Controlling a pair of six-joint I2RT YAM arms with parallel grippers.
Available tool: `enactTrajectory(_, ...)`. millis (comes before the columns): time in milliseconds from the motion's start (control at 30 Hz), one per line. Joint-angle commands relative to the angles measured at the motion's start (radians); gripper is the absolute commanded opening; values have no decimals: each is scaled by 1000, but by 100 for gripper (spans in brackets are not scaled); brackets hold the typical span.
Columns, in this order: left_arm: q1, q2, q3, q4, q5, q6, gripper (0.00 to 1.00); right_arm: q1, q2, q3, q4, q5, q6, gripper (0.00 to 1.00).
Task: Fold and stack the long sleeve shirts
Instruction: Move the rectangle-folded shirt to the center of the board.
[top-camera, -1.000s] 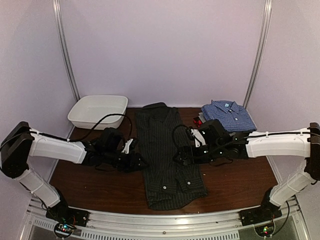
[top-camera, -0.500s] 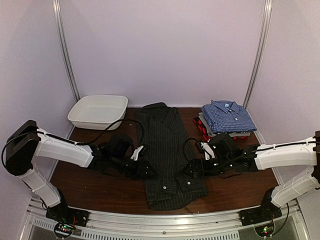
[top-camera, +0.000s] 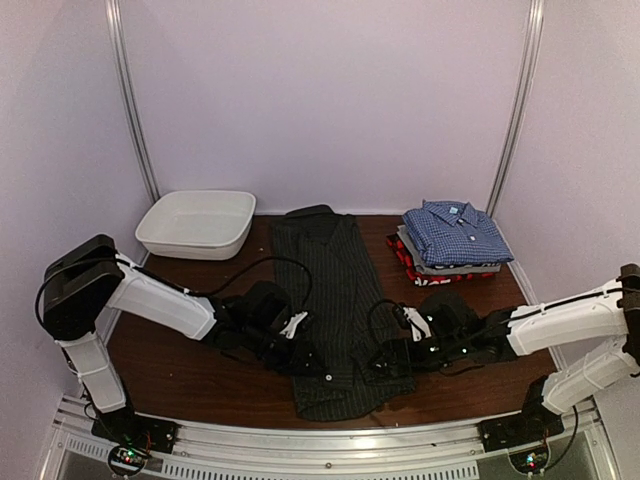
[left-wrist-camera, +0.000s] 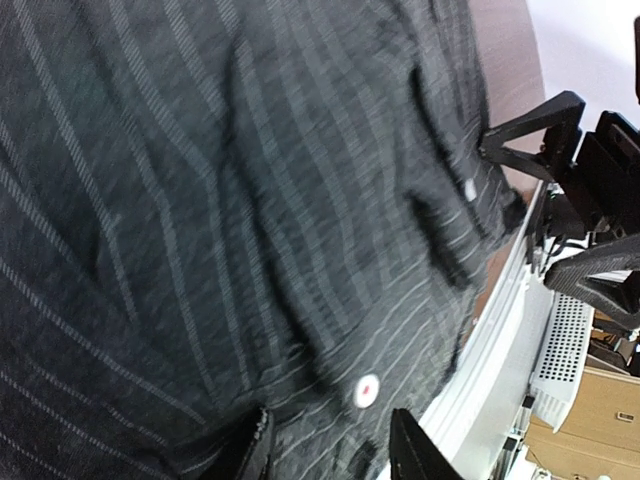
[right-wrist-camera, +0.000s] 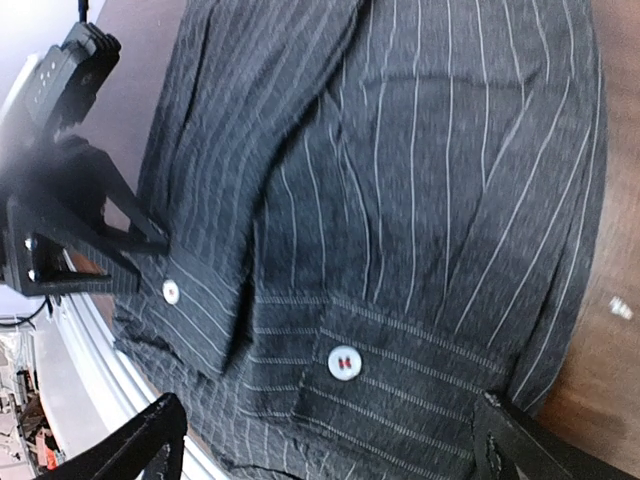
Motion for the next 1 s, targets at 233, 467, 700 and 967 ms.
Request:
enactTrajectory(233, -1, -99, -166, -103, -23, 57, 41, 166, -6, -87, 104, -22, 197, 100)
enactTrajectory(467, 1, -259, -243, -240, -58, 58, 41, 280, -50, -53, 55, 20, 289, 100)
enactTrajectory(700, 20, -372, -66, -388, -129, 112, 41, 267, -164, 110, -199, 249, 195, 100)
enactTrajectory(967, 183, -237, 236, -418, -198, 261, 41, 193, -269, 260, -352, 570, 56, 100)
